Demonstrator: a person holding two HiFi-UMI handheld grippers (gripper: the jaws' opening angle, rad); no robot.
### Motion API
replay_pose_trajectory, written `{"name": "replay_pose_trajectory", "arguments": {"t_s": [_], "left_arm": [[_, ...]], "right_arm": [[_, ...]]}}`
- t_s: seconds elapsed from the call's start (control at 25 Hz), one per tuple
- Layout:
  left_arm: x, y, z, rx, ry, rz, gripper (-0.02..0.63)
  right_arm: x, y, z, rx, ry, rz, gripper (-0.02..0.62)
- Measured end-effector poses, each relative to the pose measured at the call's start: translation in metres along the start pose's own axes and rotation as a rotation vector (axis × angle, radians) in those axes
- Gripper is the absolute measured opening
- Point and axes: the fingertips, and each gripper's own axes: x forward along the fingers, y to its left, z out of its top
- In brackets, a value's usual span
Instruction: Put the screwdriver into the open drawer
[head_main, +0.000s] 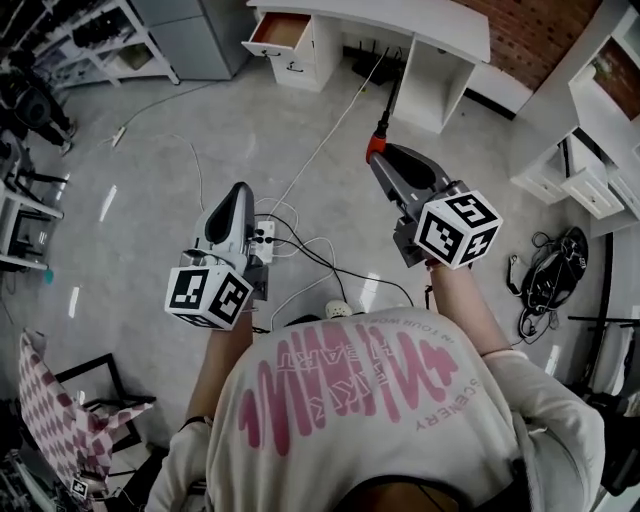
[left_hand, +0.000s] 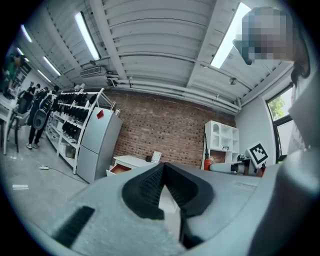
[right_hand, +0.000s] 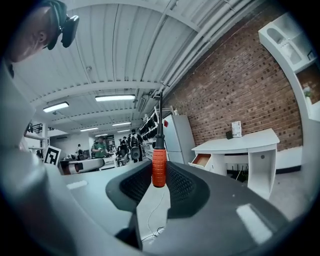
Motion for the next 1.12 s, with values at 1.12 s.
{"name": "replay_pose_trajectory", "arguments": {"t_s": [1.12], "left_arm": [[0.276,0.083,-0.027,-0.037,0.054,-0.078,0.003]], "right_arm": [[0.171,-0.210,0.033,0.045,0.069,-0.031,0.103]]}}
